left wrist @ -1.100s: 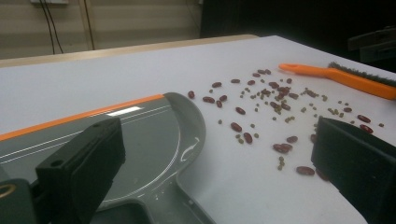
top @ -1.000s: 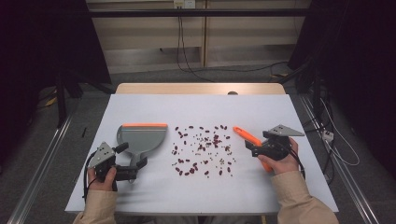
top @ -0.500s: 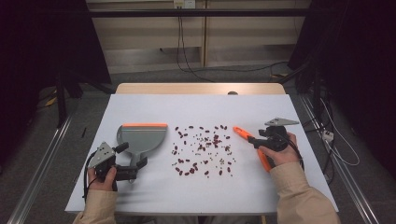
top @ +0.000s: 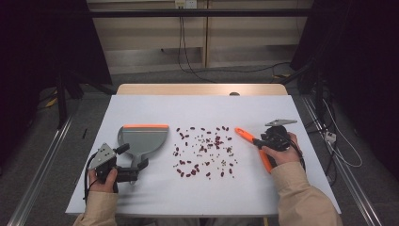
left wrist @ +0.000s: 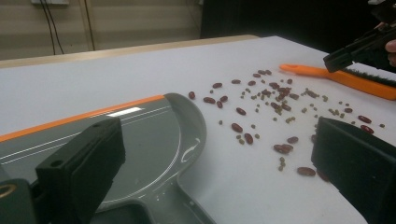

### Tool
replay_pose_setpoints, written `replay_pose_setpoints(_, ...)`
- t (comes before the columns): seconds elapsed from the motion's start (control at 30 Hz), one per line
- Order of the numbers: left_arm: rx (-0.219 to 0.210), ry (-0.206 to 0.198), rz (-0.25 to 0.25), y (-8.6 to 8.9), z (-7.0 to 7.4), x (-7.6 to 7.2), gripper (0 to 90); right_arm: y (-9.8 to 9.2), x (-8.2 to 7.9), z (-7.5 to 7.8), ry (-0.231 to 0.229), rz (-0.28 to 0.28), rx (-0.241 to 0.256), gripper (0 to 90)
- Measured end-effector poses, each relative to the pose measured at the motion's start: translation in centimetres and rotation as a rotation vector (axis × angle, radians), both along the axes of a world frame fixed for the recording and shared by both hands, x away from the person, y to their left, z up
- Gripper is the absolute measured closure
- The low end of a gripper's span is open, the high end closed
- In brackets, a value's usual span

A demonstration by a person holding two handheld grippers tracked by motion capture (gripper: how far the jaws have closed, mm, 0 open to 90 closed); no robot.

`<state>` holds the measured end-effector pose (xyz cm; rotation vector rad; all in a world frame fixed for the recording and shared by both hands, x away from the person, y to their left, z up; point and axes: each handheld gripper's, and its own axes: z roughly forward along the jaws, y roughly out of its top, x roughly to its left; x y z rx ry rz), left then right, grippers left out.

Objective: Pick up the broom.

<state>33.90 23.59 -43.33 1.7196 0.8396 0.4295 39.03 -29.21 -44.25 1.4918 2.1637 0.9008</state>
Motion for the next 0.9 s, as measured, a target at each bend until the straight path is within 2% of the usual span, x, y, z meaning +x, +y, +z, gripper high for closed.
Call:
replay_pose_setpoints(0.2, 0.001, 0.001, -0.001, 0.0, 0.0, 0.0, 2.6, -0.2, 0.2, -0.5, 0.076, -0.018, 0.003, 65.2)
replay_pose_setpoints(0.33, 0.002, 0.002, 0.0, 0.0, 0.0, 0.0, 2.5, -0.2, 0.4, -0.6, 0.101, -0.039, 0.015, 67.2)
replay_pose_setpoints(0.4, 0.002, 0.001, -0.001, 0.0, 0.0, 0.0, 2.6, 0.0, 0.5, -0.6, 0.116, -0.03, 0.0, 66.2)
replay_pose_setpoints(0.5, 0.002, -0.001, 0.0, 0.0, 0.0, 0.0, 2.5, 0.5, 1.2, -0.4, 0.167, -0.016, -0.049, 65.4)
replay_pose_setpoints(0.57, 0.001, -0.003, 0.0, 0.0, 0.1, 0.0, 2.6, 0.6, 1.5, -0.4, 0.191, -0.021, -0.05, 65.9)
replay_pose_setpoints(0.67, 0.007, -0.007, -0.009, 0.0, 0.1, 0.0, 2.5, 0.4, 1.7, -0.4, 0.202, -0.046, -0.029, 67.5)
replay_pose_setpoints(0.73, 0.005, -0.002, -0.008, -0.1, 0.0, 0.0, 2.5, 0.4, 1.7, -0.4, 0.204, -0.044, -0.025, 67.7)
replay_pose_setpoints(0.77, 0.005, -0.003, -0.008, -0.1, 0.0, 0.0, 2.5, 0.3, 1.7, -0.5, 0.211, -0.048, -0.008, 67.8)
replay_pose_setpoints(0.9, 0.004, -0.011, -0.008, -0.1, 0.1, 0.1, 2.6, 0.3, 1.7, -0.4, 0.208, -0.045, -0.013, 68.3)
